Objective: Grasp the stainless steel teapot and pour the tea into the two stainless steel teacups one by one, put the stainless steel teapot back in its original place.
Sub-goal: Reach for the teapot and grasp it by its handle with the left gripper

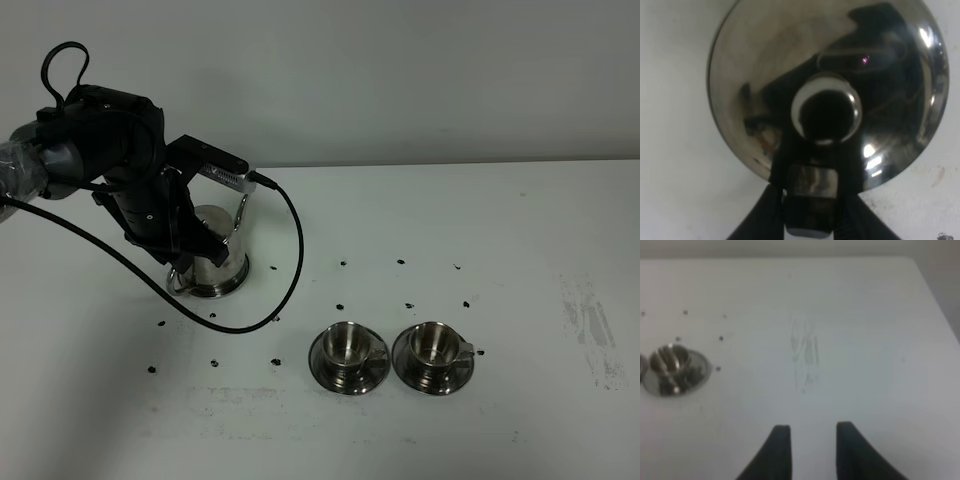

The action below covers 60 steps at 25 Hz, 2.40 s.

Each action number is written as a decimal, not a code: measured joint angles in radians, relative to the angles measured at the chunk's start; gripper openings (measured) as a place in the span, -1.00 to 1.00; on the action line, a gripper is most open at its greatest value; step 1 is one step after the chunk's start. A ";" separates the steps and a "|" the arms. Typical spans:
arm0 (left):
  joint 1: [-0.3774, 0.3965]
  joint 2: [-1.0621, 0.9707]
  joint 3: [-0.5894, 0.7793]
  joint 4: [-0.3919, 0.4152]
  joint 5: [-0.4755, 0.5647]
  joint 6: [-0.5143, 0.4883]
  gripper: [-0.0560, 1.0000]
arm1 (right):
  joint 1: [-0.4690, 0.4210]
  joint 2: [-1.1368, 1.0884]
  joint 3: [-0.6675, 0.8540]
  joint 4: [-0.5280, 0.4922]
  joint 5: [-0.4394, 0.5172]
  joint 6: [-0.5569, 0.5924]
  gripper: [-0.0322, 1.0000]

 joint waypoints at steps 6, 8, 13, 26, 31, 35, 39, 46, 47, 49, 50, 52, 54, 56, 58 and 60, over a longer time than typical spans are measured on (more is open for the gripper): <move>0.000 0.000 0.000 0.000 0.003 0.000 -0.48 | 0.000 0.000 0.017 -0.014 0.043 0.000 -0.50; 0.000 0.000 0.000 0.000 0.003 0.000 -0.48 | 0.000 0.000 0.017 -0.014 0.043 0.000 -0.50; 0.000 0.000 0.000 0.000 0.003 0.000 -0.48 | 0.000 0.000 -0.015 -0.007 -0.042 0.000 -0.50; 0.000 0.000 0.000 0.000 0.004 0.000 -0.48 | 0.000 0.000 -0.043 -0.020 -0.079 0.000 -0.50; 0.000 0.000 0.000 0.000 0.004 0.000 -0.48 | 0.000 0.000 -0.043 -0.013 -0.185 0.000 -0.50; 0.000 0.000 0.000 0.000 0.004 0.000 -0.48 | 0.000 0.000 -0.043 -0.011 -0.045 0.000 -0.50; 0.000 0.000 0.000 0.000 0.002 0.000 -0.48 | 0.000 0.000 0.006 -0.020 0.041 0.002 -0.50; 0.000 0.000 0.000 0.000 -0.011 0.000 -0.48 | 0.000 0.000 0.017 -0.033 0.049 0.019 -0.50; 0.000 0.000 0.000 0.000 -0.011 0.000 -0.48 | 0.000 0.000 0.017 -0.033 0.049 0.019 -0.50; 0.000 0.000 0.000 0.000 -0.011 0.000 -0.48 | 0.000 0.000 0.017 -0.033 0.049 0.019 -0.50; 0.000 0.000 0.000 0.000 -0.011 0.000 -0.48 | 0.000 0.000 0.017 -0.033 0.049 0.019 -0.50; 0.000 0.000 0.000 0.000 -0.011 0.000 -0.48 | 0.000 0.000 0.017 -0.033 0.049 0.019 -0.50; 0.000 0.000 0.000 0.000 -0.011 0.000 -0.48 | 0.000 0.000 0.017 -0.033 0.049 0.019 -0.50; 0.000 0.000 0.000 0.000 -0.010 0.000 -0.48 | 0.000 0.000 0.017 -0.033 0.049 0.019 -0.50; 0.000 0.000 0.000 0.000 -0.009 0.000 -0.48 | 0.000 0.000 0.017 -0.033 0.049 0.019 -0.50; 0.000 0.000 0.000 0.000 -0.006 0.000 -0.48 | 0.000 0.000 0.017 -0.033 0.049 0.019 -0.50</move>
